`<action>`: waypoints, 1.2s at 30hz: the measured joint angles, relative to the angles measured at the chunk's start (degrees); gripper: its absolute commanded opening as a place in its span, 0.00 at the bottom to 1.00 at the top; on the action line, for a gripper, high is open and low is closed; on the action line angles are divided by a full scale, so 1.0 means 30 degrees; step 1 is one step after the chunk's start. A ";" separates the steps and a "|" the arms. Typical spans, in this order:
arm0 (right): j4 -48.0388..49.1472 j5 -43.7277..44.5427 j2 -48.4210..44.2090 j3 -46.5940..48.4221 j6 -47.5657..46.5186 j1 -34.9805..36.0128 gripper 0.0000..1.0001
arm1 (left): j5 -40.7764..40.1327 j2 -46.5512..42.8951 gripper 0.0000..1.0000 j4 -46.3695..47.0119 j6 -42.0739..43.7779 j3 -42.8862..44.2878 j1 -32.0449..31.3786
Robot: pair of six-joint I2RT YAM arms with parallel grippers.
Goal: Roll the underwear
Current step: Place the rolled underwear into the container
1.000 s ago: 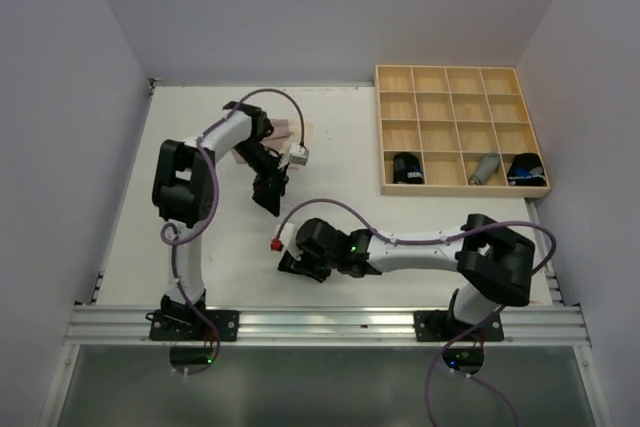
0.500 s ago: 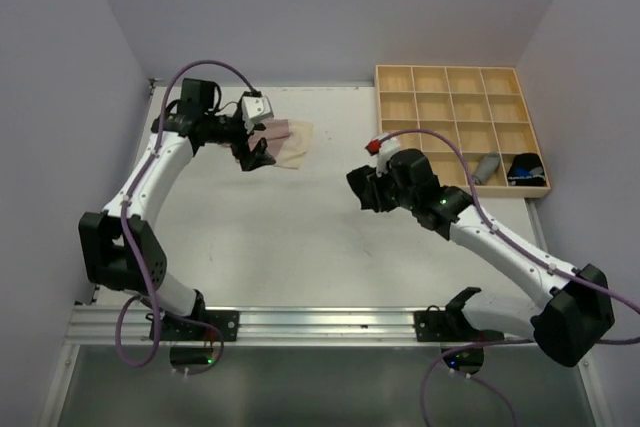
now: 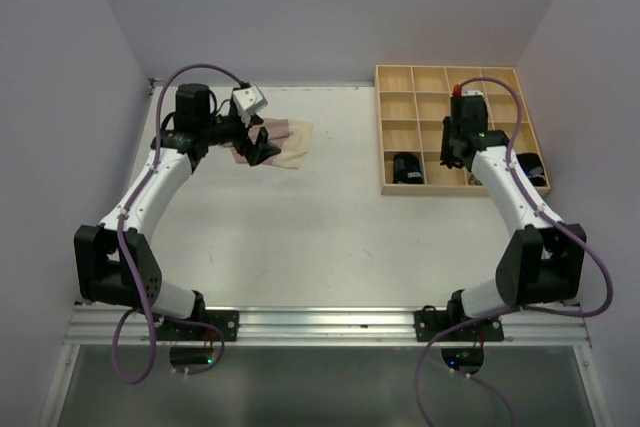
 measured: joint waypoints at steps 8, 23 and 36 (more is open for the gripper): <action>-0.1253 0.3322 0.3730 0.0240 0.0240 -0.1100 0.00 | -0.0452 -0.0036 1.00 0.0874 -0.0634 -0.1479 0.0000; -0.1362 0.4656 0.6819 0.0517 0.3060 -0.0860 0.00 | -0.1173 -0.1209 1.00 0.2011 -0.0758 -0.3832 0.0000; -0.1654 0.4269 0.9792 0.2856 0.5515 0.0525 0.00 | -0.1377 -0.1224 1.00 0.2412 -0.0780 -0.4568 0.0029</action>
